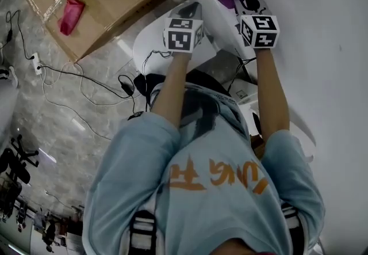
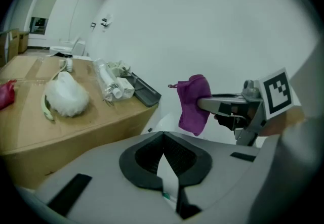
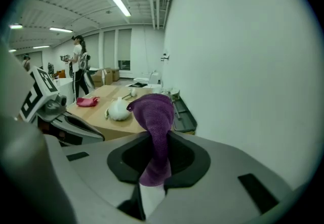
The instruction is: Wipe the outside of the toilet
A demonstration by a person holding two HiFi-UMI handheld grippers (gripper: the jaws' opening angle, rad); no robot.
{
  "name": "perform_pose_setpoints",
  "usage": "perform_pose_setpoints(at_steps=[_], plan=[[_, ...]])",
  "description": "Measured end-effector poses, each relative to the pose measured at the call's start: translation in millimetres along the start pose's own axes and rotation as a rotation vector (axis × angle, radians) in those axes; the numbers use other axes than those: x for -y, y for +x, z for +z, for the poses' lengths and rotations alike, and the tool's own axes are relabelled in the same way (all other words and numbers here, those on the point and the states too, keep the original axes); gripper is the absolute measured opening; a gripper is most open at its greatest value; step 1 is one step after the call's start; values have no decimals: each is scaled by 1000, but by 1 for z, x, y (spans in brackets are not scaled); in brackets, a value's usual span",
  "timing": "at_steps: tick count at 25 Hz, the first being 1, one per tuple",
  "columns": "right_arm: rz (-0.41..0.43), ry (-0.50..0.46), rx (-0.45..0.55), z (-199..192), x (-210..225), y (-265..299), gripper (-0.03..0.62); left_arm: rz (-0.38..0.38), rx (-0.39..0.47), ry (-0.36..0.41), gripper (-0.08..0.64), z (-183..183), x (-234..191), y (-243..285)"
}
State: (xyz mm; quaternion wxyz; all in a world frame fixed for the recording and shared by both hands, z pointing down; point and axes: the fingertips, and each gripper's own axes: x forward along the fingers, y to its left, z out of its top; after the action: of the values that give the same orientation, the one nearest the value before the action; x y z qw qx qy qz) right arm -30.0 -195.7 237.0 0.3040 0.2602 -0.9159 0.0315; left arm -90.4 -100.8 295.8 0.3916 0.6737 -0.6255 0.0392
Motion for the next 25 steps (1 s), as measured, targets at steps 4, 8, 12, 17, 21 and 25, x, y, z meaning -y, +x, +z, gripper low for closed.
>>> perform_pose_setpoints(at_steps=[4, 8, 12, 17, 21, 25], plan=[[75, -87, -77, -2, -19, 46, 84, 34, 26, -23, 23, 7, -17, -10], [112, -131, -144, -22, -35, 68, 84, 42, 35, -24, 23, 9, -20, -17], [101, -204, -215, -49, -42, 71, 84, 54, 28, -26, 23, 6, -28, -25], [104, -269, -244, -58, -55, 60, 81, 38, 23, -11, 23, 7, -22, -26], [112, -263, -254, -66, -56, 50, 81, 18, 19, -1, 23, 10, -16, -21], [106, -221, -246, -75, -56, 40, 81, 1, 6, 8, 23, 6, -12, -18]])
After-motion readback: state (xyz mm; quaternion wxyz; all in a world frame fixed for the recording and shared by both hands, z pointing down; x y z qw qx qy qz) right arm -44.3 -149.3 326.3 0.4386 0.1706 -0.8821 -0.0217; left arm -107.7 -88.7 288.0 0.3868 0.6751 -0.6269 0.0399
